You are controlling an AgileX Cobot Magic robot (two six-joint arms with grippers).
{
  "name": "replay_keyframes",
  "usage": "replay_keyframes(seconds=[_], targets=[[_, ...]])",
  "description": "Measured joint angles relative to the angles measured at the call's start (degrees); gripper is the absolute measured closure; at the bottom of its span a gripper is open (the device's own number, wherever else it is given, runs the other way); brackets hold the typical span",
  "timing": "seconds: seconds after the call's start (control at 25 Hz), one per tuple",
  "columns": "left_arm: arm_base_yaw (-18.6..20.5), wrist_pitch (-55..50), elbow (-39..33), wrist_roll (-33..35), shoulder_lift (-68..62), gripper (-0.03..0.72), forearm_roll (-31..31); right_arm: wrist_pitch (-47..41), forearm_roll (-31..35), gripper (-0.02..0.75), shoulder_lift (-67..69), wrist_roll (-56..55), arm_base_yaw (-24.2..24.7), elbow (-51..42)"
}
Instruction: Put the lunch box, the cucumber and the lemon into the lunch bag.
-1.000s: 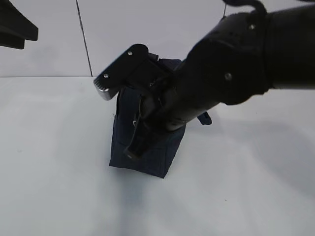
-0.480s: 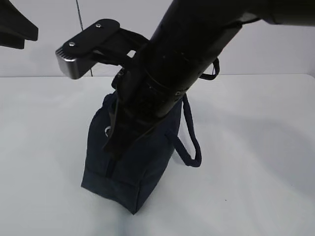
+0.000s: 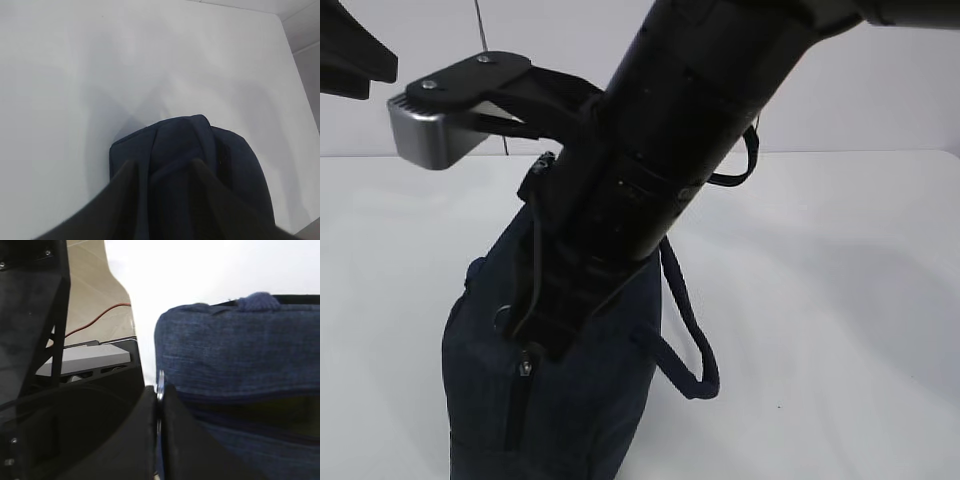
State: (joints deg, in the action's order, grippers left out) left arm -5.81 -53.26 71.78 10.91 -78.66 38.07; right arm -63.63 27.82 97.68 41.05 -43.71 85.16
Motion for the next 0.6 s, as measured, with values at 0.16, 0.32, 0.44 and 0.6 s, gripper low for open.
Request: replay_keyframes(seconds=[0.16, 0.32, 0.44, 0.6], targets=[[0.0, 0.0, 0.0, 0.0, 0.0, 0.445, 0.0, 2.1, -1.9, 0.730, 1.1, 0.3, 0.0, 0.1], [0.0, 0.0, 0.0, 0.0, 0.0, 0.445, 0.4, 4.2, -2.7, 0.730, 3.3, 0.5, 0.1, 0.1], [0.0, 0.0, 0.0, 0.0, 0.0, 0.445, 0.7, 5.4, -2.8, 0.730, 4.0, 0.7, 0.5, 0.2], [0.0, 0.4, 0.0, 0.0, 0.0, 0.445, 0.6, 5.4, -2.8, 0.730, 4.1, 0.8, 1.7, 1.7]])
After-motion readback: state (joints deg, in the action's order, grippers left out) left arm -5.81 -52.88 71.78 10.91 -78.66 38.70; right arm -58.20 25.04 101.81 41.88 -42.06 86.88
